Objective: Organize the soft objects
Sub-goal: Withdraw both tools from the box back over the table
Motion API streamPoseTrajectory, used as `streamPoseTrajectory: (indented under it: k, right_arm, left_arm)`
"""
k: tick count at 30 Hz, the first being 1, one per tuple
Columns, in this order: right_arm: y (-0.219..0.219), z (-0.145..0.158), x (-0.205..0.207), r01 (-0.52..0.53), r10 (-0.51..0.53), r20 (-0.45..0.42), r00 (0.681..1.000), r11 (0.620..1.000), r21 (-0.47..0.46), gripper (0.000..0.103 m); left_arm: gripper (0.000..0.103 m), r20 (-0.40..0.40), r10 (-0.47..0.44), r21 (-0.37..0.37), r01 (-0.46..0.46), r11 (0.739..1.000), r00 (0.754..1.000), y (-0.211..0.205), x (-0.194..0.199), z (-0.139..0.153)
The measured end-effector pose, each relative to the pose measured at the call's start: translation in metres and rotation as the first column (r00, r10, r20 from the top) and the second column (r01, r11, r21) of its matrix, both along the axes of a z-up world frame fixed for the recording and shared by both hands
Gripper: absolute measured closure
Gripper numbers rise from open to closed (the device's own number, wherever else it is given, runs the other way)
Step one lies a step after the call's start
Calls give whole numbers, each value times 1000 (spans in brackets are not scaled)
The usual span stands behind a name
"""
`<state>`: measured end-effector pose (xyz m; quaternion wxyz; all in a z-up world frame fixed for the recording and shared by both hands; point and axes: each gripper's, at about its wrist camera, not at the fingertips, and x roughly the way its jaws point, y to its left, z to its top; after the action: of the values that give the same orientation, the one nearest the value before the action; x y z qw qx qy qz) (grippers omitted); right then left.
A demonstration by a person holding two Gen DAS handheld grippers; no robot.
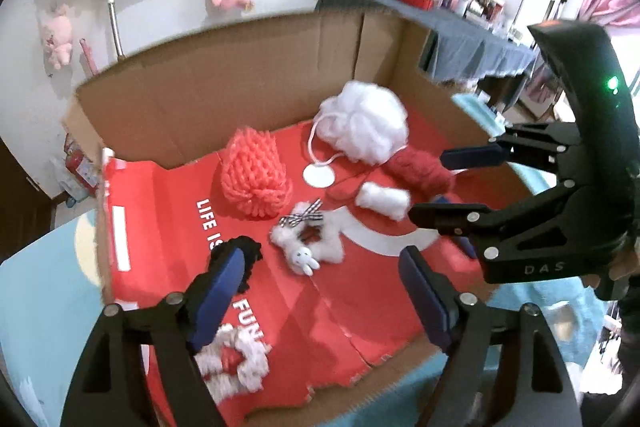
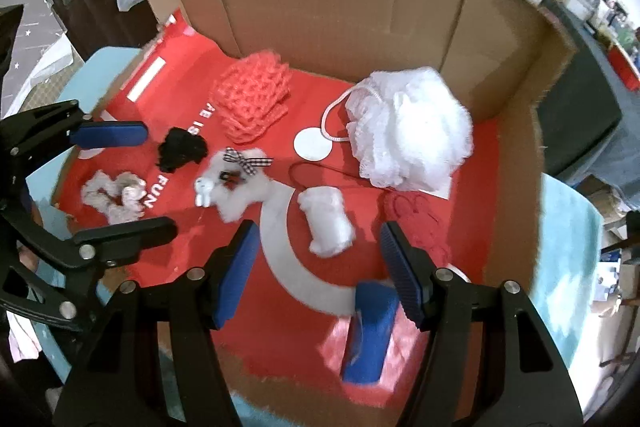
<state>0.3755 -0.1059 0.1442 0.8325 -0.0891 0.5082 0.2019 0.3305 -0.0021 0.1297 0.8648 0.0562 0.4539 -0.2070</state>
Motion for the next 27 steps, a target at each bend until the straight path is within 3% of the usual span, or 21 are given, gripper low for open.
streamPoseTrajectory:
  k: [6,14,22,27]
  right_arm:
    - [-15,44,-41,29,-31,90,995,999,19,30]
    - [-30,95,-110,68,-87,227,970,994,89,24]
    - [-49,121,-183,77,-137,335,932,980,185,22]
    - [-54,128,-239,83,-160,434,887,978,192,19]
  left_arm:
    - [6,97,35,-68,-28,997,995,5,-47,41]
    - [0,202,93,-132,-67,989,975,8,-109,74]
    - [0,334,160,-140,-119,983,929,4,-176,82]
    - [0,401,190,-190,-122,974,896,3,-218,82]
